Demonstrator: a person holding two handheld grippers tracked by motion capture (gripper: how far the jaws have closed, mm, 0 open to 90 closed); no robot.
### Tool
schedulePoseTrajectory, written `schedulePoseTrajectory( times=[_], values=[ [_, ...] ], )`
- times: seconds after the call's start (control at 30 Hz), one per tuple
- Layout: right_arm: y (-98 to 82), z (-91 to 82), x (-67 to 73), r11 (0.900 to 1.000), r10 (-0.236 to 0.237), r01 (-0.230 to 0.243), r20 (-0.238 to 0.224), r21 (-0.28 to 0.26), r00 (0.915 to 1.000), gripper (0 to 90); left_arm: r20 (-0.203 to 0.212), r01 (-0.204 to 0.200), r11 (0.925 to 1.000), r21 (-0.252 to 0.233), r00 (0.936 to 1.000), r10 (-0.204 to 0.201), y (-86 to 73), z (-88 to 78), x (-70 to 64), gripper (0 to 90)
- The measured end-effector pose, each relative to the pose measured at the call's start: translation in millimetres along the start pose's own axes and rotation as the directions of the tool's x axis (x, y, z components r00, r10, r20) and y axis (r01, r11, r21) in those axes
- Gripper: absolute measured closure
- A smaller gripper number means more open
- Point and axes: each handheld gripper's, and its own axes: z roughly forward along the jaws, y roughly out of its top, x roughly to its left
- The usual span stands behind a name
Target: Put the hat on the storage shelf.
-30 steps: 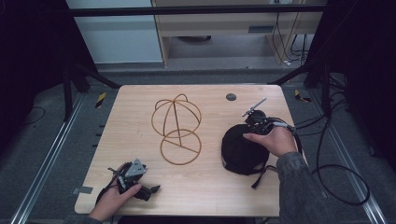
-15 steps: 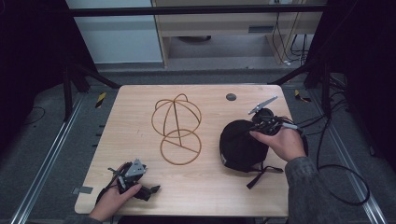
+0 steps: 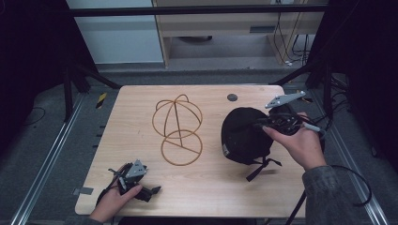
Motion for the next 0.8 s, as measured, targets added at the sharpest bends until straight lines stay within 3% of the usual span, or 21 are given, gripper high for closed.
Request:
schedulePoseTrajectory(
  times=[0.13, 0.57, 0.8],
  values=[
    [3.4, -10.6, 1.4, 1.0, -0.009, 0.009, 0.011, -0.023, 0.9999, 73.0, 0.0, 0.001, 1.0, 0.0, 1.0, -0.001, 0.0, 0.0, 0.0, 0.0],
    [14.5, -20.2, 4.3, 0.997, -0.019, 0.021, 0.022, -0.07, 0.9996, 73.1, 0.0, 0.004, 1.0, -0.003, 1.0, -0.004, 0.0, 0.2, -0.2, 0.0],
    [22.6, -26.8, 11.1, 0.992, -0.019, 0.021, 0.017, -0.123, 0.9997, 73.0, -0.001, 0.002, 1.0, -0.004, 1.0, -0.002, 0.0, 0.2, -0.1, 0.0]
  ],
)
